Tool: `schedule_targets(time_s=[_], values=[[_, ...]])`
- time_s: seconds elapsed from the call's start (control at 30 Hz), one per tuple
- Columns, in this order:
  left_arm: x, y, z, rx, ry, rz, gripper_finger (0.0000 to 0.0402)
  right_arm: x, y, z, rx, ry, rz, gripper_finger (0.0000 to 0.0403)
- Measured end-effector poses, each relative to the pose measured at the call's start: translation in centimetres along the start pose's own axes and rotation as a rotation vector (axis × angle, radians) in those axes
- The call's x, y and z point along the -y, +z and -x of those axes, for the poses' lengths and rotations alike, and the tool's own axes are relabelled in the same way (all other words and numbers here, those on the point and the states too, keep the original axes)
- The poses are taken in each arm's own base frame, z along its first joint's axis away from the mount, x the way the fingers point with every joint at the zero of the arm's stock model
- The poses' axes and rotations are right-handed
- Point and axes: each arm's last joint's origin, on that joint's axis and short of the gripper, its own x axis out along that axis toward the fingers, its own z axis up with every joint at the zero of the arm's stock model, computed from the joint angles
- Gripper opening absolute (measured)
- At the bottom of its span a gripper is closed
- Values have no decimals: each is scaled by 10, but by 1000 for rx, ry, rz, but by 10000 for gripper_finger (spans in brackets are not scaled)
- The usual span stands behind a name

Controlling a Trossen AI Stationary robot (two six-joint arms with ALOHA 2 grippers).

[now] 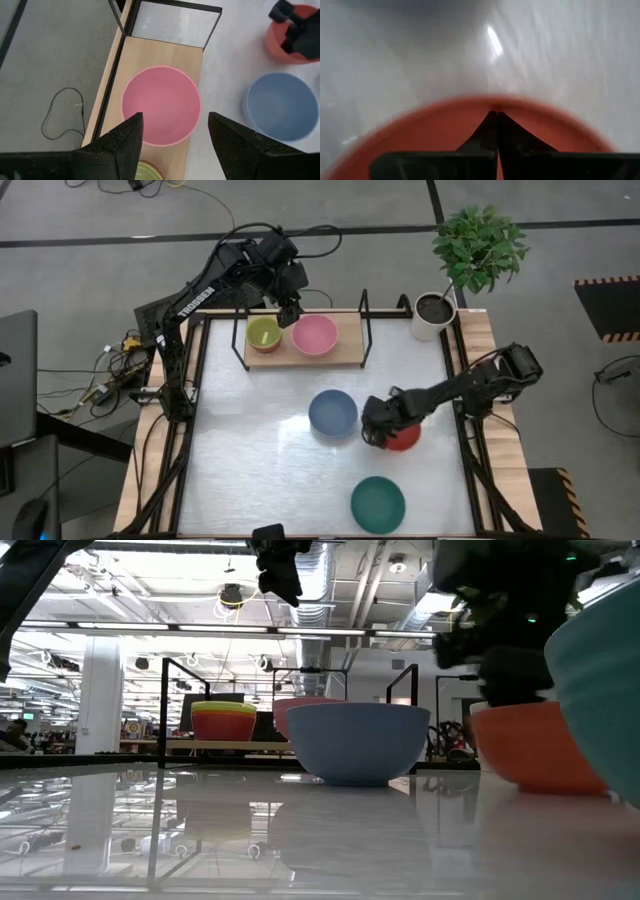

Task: Place and stack bowls onto a shelf
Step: Move the orange bowl to the center of the table, then move the green bowl to the center of the table

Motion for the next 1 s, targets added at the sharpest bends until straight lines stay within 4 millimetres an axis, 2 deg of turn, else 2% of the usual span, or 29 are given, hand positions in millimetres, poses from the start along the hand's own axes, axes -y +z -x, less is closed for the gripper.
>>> schedule_targets(time_s=[0.2,0.3,0.43,0.5,0.6,0.7,0.83,1.0], values=[[0,0,0,-1,5,-2,208,12,27,1,154,47,149,25],[-1,0,0,-6,21,-2,208,17,34,12,215,54,167,24],[-1,0,0,-6,24,-3,208,19,34,36,281,97,192,32],[-1,0,0,-7,24,-3,208,17,28,50,284,170,210,34],[-1,0,0,-6,24,0,208,12,18,72,222,455,220,27],[-1,0,0,1,24,-1,208,1,6,87,104,697,181,17],[-1,1,0,2,21,-1,208,-25,-15,94,26,756,184,17],[-1,1,0,2,21,-15,208,-67,-38,82,-38,795,215,17]])
